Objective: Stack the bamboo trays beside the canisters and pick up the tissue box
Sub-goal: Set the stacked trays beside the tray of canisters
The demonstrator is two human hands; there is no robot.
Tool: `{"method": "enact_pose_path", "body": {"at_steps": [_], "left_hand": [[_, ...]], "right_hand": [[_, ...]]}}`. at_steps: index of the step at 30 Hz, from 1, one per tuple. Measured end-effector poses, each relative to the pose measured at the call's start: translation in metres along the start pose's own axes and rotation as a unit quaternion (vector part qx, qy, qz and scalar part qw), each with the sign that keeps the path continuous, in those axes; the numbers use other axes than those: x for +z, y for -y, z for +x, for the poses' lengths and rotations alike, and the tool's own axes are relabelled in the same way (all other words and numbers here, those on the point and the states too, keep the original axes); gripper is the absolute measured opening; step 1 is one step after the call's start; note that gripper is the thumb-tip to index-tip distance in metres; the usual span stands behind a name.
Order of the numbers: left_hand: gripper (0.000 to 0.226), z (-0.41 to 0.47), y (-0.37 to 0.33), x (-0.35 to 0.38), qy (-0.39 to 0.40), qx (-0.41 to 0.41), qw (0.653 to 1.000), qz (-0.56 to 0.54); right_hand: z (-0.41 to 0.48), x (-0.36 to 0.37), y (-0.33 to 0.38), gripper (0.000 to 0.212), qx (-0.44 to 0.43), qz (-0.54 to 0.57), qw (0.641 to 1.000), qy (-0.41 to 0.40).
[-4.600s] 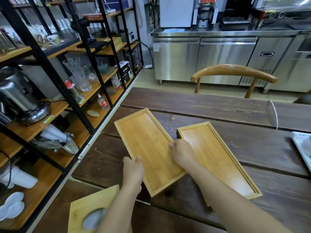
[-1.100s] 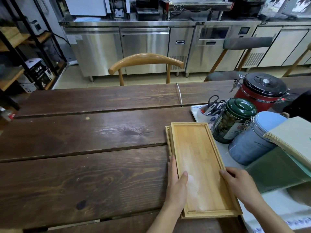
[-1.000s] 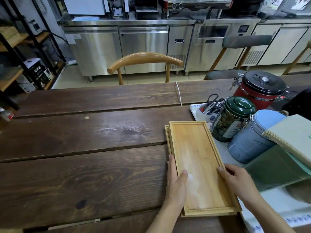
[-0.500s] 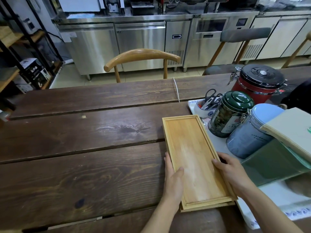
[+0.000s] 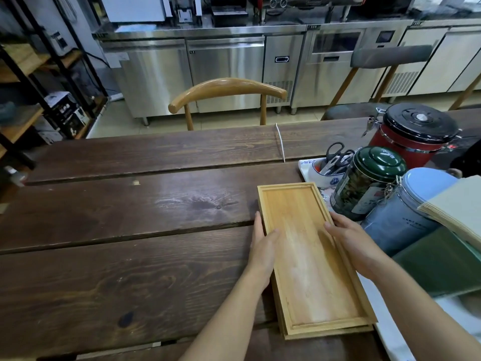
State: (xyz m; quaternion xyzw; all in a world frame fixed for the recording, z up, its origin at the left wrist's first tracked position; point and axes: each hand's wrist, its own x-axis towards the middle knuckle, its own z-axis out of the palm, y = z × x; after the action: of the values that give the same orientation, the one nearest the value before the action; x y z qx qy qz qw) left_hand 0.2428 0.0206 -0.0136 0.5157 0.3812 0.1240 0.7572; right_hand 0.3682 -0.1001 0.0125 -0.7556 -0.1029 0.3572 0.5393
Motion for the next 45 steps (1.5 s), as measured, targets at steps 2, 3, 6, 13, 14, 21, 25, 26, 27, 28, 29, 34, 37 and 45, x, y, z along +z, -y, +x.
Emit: {"method": "enact_pose_path", "body": {"at_steps": [2,3,6,13,14,21,25,26,27,28,29,34,37,45], "left_hand": [[0.062,0.003,0.000,0.003,0.000,0.001,1.000,-0.003],[0.062,0.004,0.001,0.004,0.000,0.001,1.000,-0.002],[0.063,0.005,0.004,0.004,0.007,0.002,1.000,0.007],[0.063,0.005,0.005,0.004,0.010,0.014,1.000,0.007],[0.063,0.005,0.005,0.004,0.010,0.014,1.000,0.007],[0.061,0.002,0.005,0.004,0.013,0.008,1.000,-0.009],[0.060,-0.005,0.006,0.004,0.021,0.009,1.000,-0.019],[0.060,-0.008,0.007,0.003,0.023,0.008,0.999,-0.020],[0.059,-0.012,0.009,0.003,0.023,0.007,0.999,-0.022],[0.059,-0.016,0.012,0.002,0.021,0.006,0.999,-0.024],[0.059,-0.021,0.015,0.001,0.019,0.004,0.999,-0.026],[0.060,-0.044,0.032,-0.001,0.020,-0.002,0.999,-0.034],[0.060,-0.055,0.039,-0.001,0.018,0.007,0.999,-0.032],[0.059,-0.075,0.053,0.004,0.030,0.022,0.999,-0.016]], "right_hand": [[0.011,0.001,0.003,0.039,0.004,0.010,1.000,-0.002],[0.013,0.000,0.003,0.041,0.002,0.006,1.000,-0.002],[0.015,-0.003,-0.002,0.049,-0.007,-0.007,1.000,0.001],[0.017,-0.007,-0.008,0.054,-0.011,-0.013,1.000,0.005],[0.017,-0.007,-0.008,0.054,-0.011,-0.013,1.000,0.005],[0.019,-0.012,-0.011,0.061,-0.007,-0.009,0.999,0.032],[0.019,-0.013,-0.012,0.061,-0.007,-0.006,0.999,0.038],[0.018,-0.013,-0.012,0.061,-0.006,-0.003,0.999,0.036],[0.017,-0.012,-0.011,0.060,-0.006,0.000,0.999,0.033],[0.015,-0.012,-0.010,0.059,-0.008,0.003,1.000,0.028],[0.012,-0.011,-0.009,0.058,-0.010,0.003,1.000,0.023],[-0.010,-0.009,-0.018,0.052,-0.033,-0.008,0.999,0.023],[-0.027,-0.014,-0.032,0.046,-0.035,-0.006,0.999,0.031],[-0.069,-0.019,-0.062,0.035,-0.042,-0.001,0.999,0.019]]}}
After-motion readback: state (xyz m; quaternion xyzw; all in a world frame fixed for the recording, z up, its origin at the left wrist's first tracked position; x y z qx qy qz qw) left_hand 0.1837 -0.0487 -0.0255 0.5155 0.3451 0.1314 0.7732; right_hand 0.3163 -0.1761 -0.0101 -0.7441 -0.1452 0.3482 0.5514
